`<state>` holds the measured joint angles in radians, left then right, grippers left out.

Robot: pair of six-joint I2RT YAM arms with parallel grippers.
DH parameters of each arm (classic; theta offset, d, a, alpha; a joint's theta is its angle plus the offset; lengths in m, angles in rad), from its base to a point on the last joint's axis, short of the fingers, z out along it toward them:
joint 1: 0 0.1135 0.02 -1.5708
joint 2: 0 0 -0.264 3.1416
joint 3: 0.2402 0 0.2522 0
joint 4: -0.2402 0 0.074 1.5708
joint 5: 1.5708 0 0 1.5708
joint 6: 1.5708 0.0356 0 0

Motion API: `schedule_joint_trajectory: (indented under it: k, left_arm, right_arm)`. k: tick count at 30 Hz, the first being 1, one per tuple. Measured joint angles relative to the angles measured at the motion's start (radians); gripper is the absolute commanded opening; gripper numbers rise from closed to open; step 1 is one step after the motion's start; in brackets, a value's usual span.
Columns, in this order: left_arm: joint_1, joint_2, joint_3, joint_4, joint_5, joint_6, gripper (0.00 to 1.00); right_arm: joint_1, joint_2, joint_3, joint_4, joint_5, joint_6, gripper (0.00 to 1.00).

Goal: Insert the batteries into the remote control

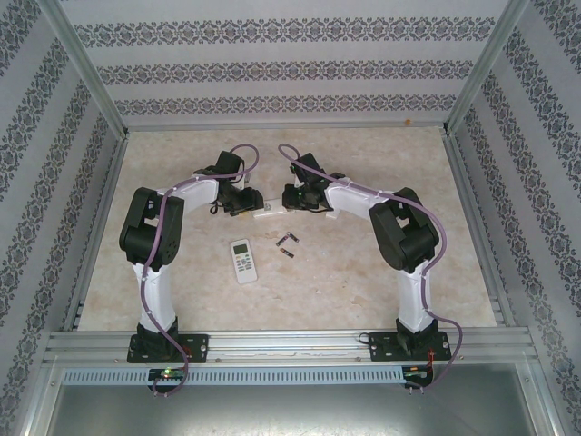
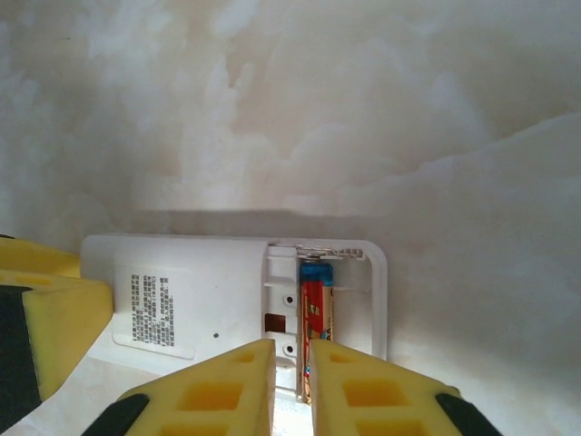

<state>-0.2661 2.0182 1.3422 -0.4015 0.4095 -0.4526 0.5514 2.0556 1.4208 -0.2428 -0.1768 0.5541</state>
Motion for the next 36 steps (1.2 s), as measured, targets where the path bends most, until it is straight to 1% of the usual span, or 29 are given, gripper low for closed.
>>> schedule_joint_trajectory:
  k: [14,19,21,24,27,32,34,36]
  left_arm:
    - [0.000,0.000,0.000,0.000,0.002,0.000,0.49]
    - [0.000,0.000,0.000,0.001,0.005,0.000,0.50]
    - [0.000,0.000,0.000,0.001,0.004,0.000,0.53]
    - [0.000,-0.001,-0.001,0.005,0.005,-0.003,0.61]
    - [-0.003,-0.015,-0.012,0.020,0.005,-0.008,0.68]
    - [0.000,-0.087,-0.064,0.031,-0.037,-0.008,0.74]
    - [0.000,-0.142,-0.089,0.035,-0.050,-0.007,0.77]
    - [0.000,-0.198,-0.108,0.042,-0.052,-0.007,0.78]
  right_arm:
    - [0.000,0.046,0.000,0.011,-0.015,0.001,0.10]
    - [-0.002,0.046,0.000,0.023,-0.051,0.024,0.10]
    - [-0.002,0.039,-0.008,0.027,-0.054,0.024,0.13]
    - [-0.003,-0.018,-0.049,0.016,-0.049,0.015,0.20]
    - [-0.005,-0.129,-0.098,0.001,-0.026,-0.017,0.23]
    - [0.011,-0.332,-0.217,0.011,0.024,-0.113,0.29]
    - [0.037,-0.371,-0.257,0.006,0.031,-0.169,0.30]
    - [0.071,-0.369,-0.271,-0.016,0.030,-0.220,0.30]
